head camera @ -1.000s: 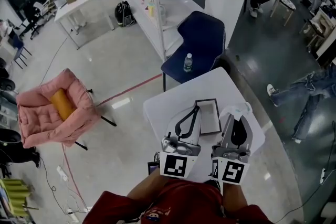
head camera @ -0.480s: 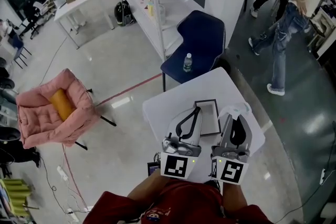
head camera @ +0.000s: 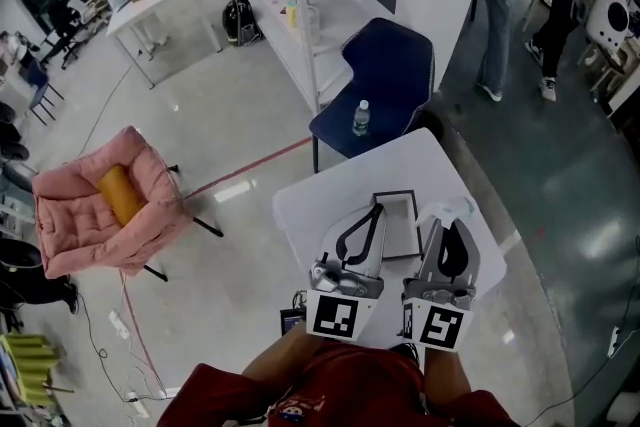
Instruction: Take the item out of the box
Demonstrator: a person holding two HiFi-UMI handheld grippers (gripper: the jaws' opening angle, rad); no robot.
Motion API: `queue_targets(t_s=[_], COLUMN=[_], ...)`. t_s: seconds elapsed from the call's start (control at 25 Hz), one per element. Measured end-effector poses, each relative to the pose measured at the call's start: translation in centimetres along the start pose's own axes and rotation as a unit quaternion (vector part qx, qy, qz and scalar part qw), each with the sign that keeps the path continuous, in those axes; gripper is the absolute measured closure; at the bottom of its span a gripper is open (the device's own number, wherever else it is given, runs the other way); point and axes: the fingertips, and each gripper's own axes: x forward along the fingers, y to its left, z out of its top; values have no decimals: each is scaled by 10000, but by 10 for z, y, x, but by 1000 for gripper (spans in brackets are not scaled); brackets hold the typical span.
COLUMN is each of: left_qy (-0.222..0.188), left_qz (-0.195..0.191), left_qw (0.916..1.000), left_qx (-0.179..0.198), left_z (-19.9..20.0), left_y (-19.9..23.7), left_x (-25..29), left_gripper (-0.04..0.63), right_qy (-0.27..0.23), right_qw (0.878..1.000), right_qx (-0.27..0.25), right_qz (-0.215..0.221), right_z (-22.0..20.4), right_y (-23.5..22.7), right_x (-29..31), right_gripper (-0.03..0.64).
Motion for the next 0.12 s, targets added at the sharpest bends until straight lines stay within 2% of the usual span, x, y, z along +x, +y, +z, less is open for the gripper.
queue_targets(t_s=[0.12], left_qy=[346], left_qz=[-225], left_qw=[9976], left_qx=[552], left_z=[-12], left_y=[1], left_x=[-11], left_gripper=[594], right_qy=[-17], right_qw=[10000], right_qx=[11], right_qz=[0], right_z=[-3], right_y=[9], right_x=[-5], right_gripper=[615])
